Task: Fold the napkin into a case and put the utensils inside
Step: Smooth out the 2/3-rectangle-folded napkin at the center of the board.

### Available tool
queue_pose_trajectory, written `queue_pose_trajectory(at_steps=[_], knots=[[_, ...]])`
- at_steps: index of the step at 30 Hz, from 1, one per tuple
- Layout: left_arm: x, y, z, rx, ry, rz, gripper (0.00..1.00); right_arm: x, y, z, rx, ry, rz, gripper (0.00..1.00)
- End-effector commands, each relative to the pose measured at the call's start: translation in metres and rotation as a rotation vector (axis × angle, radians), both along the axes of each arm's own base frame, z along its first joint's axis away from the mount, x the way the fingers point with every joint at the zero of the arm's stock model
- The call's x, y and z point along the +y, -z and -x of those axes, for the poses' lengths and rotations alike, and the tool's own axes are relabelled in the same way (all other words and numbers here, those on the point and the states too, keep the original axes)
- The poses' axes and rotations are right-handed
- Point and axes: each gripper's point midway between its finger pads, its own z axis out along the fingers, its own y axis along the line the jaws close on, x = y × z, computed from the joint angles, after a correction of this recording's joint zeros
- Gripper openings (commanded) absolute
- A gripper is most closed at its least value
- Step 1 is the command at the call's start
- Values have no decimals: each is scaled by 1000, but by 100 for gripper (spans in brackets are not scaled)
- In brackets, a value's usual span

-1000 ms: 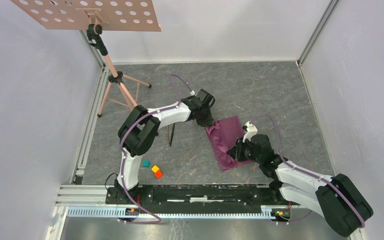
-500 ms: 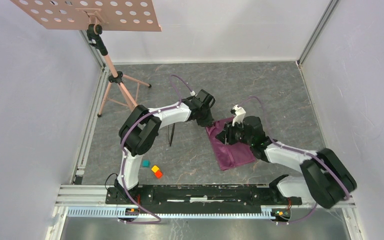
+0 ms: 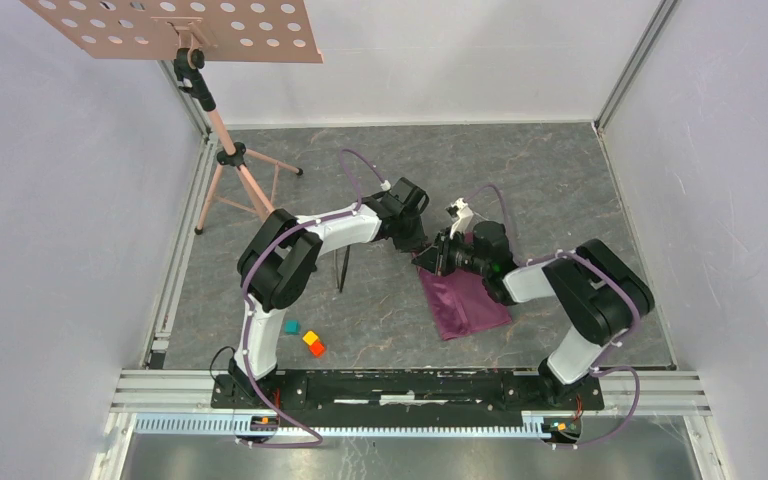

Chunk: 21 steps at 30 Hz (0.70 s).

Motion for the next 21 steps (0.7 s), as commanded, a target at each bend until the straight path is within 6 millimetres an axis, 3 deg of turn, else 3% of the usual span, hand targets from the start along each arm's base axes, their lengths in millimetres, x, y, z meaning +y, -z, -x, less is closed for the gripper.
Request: queue_pose_trajectory(at_steps=[1,6,10,21], knots=[[-4,2,-6,-28,44,16,11,11,-11,-23,-64,-4,-63,17],[-4,2,-6,-30,50,16,10,3,15,-28,-9,14,-53,16],[-2,4,-7,-28,48,11,10,-3,24,-14,50,17,-83,17],[5,17,-12,-16,37,-6,8,-22,8,73,169,-38,-272,17]])
